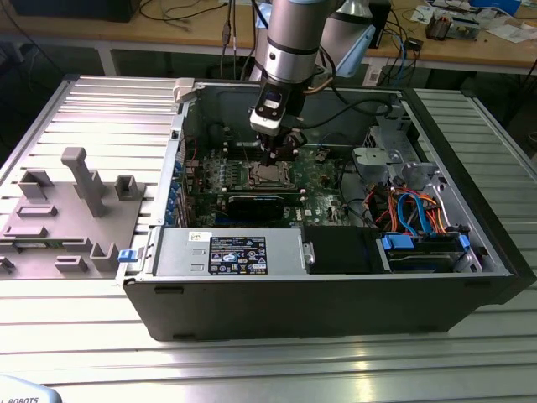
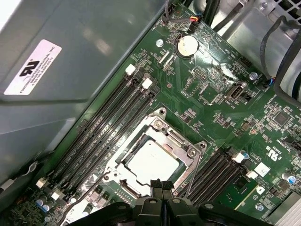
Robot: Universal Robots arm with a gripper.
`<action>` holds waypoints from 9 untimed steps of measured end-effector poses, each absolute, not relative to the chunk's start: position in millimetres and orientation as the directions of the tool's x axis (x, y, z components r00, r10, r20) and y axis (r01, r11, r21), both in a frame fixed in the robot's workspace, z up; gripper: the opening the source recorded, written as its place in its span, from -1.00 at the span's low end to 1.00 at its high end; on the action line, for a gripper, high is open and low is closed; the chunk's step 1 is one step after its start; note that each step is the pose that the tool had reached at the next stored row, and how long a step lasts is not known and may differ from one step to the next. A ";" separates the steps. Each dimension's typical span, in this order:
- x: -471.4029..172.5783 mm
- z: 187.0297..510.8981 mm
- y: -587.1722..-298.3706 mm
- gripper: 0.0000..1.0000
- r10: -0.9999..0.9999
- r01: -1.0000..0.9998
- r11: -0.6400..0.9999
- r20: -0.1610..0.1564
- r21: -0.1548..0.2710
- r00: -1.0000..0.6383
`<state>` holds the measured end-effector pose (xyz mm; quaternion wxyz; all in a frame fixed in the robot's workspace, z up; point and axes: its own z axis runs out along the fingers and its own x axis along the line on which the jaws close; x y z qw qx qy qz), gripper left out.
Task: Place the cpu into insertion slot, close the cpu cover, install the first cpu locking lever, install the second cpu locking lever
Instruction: 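Install the first cpu locking lever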
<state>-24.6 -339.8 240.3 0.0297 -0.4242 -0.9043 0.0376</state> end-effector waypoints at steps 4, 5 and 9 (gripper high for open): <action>-24.6 240.3 -339.7 -0.79 0.763 0.758 0.645 0.022 -0.093 -0.647; -24.6 240.3 -339.8 -0.79 0.760 0.755 0.649 0.022 -0.093 -0.650; -24.6 240.3 -339.7 -0.79 0.752 0.748 0.657 0.022 -0.093 -0.658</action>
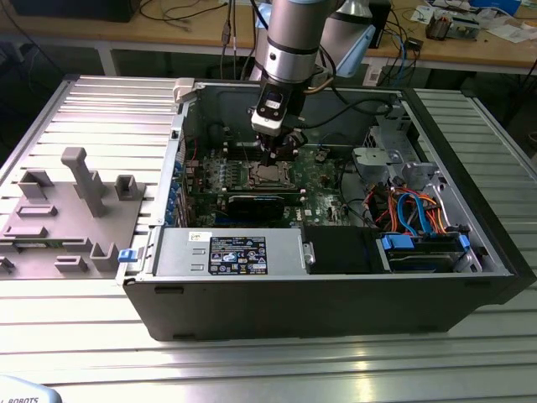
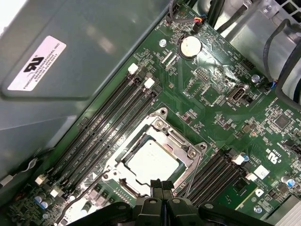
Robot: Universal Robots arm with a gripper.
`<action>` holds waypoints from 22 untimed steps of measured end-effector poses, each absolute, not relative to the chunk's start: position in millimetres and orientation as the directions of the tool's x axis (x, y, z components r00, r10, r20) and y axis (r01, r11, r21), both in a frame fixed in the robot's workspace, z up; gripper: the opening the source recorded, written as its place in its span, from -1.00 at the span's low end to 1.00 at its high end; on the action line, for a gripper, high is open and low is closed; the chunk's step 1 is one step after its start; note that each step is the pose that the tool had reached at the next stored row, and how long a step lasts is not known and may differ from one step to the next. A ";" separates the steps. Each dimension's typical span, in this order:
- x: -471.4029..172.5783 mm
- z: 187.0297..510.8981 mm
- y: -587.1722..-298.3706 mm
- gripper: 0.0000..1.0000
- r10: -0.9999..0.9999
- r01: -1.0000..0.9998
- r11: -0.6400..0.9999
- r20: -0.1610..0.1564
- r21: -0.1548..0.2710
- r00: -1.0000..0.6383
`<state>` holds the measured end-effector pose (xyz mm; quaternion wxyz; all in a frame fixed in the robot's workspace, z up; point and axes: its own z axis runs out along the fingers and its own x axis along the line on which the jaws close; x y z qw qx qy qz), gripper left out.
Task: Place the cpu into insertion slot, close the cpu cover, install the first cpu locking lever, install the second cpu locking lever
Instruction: 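Install the first cpu locking lever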
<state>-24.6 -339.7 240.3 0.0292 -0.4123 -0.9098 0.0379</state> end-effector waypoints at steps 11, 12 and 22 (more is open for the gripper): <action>-24.6 240.3 -339.7 -0.79 0.736 0.731 0.676 0.022 -0.093 -0.677; -24.6 240.3 -339.7 -0.79 0.734 0.730 0.677 0.022 -0.093 -0.678; -24.6 240.3 -339.7 -0.79 0.722 0.718 0.690 0.022 -0.093 -0.691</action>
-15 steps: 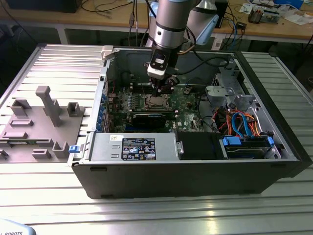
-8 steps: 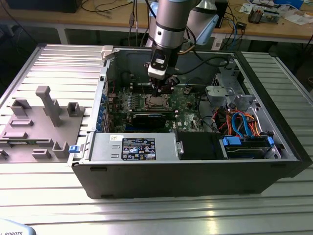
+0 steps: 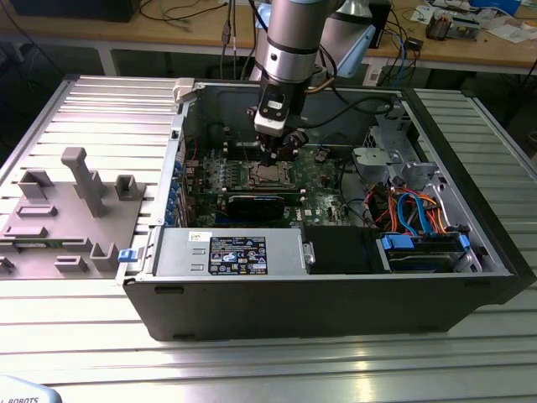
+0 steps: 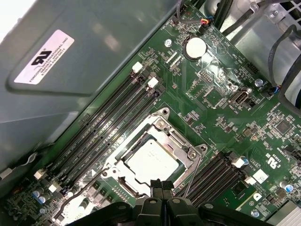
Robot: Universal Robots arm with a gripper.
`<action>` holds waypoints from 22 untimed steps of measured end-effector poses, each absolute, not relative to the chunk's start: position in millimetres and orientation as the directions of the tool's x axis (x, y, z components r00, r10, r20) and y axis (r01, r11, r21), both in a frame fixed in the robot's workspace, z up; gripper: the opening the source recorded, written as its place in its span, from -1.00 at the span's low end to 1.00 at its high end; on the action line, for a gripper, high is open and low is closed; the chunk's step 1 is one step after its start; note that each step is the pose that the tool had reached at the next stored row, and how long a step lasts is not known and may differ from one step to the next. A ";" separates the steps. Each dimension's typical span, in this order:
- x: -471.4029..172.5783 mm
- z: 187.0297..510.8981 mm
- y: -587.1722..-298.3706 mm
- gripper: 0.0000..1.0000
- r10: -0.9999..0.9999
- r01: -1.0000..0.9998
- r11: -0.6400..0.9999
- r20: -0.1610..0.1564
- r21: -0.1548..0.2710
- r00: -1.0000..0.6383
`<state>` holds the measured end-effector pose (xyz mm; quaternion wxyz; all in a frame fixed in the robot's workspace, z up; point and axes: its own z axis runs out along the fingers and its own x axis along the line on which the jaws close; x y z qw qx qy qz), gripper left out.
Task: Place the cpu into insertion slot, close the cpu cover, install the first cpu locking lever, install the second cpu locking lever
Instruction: 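Install the first cpu locking lever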
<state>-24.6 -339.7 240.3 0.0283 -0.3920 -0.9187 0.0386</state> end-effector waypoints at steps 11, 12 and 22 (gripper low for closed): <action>-24.6 240.3 -339.7 -0.79 0.712 0.708 0.701 0.022 -0.093 -0.702; -24.6 240.3 -339.7 -0.79 0.711 0.707 0.701 0.022 -0.093 -0.703; -24.6 240.2 -339.7 -0.79 0.701 0.697 0.711 0.022 -0.093 -0.713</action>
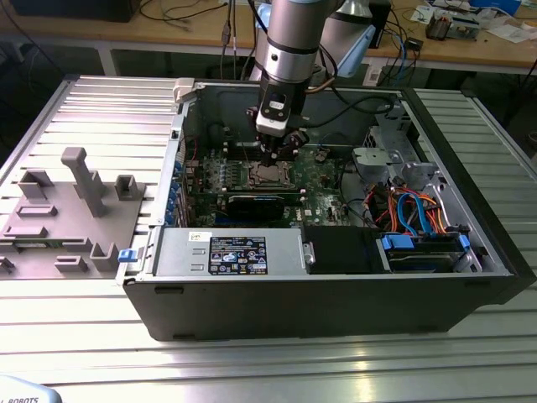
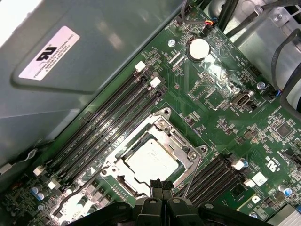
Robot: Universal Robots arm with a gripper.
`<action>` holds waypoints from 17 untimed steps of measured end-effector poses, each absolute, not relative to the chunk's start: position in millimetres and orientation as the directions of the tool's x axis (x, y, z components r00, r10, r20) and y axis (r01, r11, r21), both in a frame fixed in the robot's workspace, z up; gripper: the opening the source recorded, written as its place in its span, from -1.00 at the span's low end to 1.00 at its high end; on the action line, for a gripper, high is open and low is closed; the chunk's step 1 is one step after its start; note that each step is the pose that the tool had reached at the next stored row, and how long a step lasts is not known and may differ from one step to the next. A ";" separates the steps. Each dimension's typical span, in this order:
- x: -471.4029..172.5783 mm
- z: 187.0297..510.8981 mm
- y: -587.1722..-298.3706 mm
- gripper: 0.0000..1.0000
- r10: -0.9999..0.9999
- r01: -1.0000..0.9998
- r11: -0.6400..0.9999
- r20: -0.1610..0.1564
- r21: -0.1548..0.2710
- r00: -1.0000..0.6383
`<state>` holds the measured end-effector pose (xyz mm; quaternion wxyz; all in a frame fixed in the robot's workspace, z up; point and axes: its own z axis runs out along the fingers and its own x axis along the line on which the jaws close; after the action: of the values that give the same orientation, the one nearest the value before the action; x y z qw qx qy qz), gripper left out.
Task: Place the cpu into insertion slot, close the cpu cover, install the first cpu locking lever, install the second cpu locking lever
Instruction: 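Install the first cpu locking lever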
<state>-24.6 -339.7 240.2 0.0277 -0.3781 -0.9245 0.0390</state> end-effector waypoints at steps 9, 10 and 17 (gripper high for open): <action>-24.6 240.3 -339.7 -0.79 0.694 0.690 0.718 0.022 -0.093 -0.719; -24.6 240.3 -339.7 -0.79 0.694 0.689 0.719 0.022 -0.093 -0.720; -24.6 240.3 -339.7 -0.79 0.685 0.680 0.727 0.022 -0.093 -0.729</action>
<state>-24.6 -339.7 240.3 0.0273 -0.3674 -0.9288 0.0393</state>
